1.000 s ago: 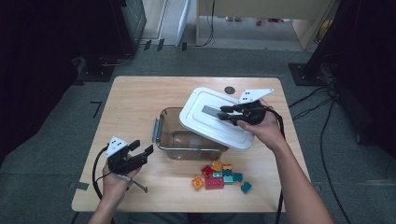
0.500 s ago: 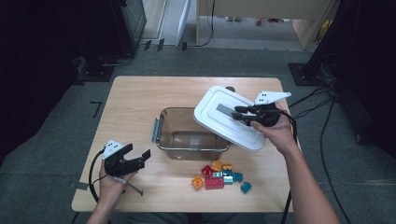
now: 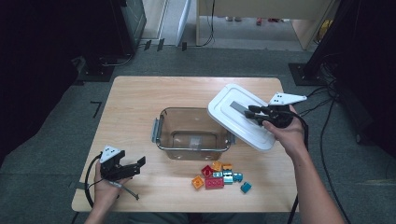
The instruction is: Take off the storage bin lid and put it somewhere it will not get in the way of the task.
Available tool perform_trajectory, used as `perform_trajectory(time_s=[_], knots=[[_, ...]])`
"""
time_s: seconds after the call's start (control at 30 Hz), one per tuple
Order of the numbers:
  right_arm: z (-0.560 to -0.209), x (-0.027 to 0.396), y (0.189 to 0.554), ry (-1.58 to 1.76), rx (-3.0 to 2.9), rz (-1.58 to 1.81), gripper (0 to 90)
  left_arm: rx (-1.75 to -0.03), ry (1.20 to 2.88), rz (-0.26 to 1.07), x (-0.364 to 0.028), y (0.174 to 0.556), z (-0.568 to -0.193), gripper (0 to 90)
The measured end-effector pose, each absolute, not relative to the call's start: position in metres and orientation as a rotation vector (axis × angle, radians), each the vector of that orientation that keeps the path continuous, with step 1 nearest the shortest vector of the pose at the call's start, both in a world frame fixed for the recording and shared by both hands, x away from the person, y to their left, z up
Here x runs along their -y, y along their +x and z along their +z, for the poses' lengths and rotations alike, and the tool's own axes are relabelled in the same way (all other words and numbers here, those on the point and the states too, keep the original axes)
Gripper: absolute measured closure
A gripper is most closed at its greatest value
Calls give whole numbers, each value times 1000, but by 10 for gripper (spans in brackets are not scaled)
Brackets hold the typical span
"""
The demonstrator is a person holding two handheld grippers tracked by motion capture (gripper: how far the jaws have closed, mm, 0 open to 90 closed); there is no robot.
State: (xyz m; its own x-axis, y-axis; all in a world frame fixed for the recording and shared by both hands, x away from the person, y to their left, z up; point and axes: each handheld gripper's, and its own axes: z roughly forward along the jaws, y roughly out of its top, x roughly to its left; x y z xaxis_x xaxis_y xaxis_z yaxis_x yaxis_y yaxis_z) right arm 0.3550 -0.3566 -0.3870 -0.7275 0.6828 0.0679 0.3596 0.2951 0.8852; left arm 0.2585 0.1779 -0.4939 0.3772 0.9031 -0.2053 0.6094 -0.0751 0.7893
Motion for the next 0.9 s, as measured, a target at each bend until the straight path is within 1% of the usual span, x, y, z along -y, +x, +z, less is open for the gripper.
perform_trajectory(time_s=[0.4,0.7,0.9], knots=[[-396,380,353,1048,-2164,1382,677,-1371,1824,472,-188,257,-509,35],[-403,395,353,1124,-2096,1353,677,-1391,1829,477,-190,258,-513,36],[-414,402,356,1199,-2042,1312,677,-1393,1834,474,-189,259,-514,35]])
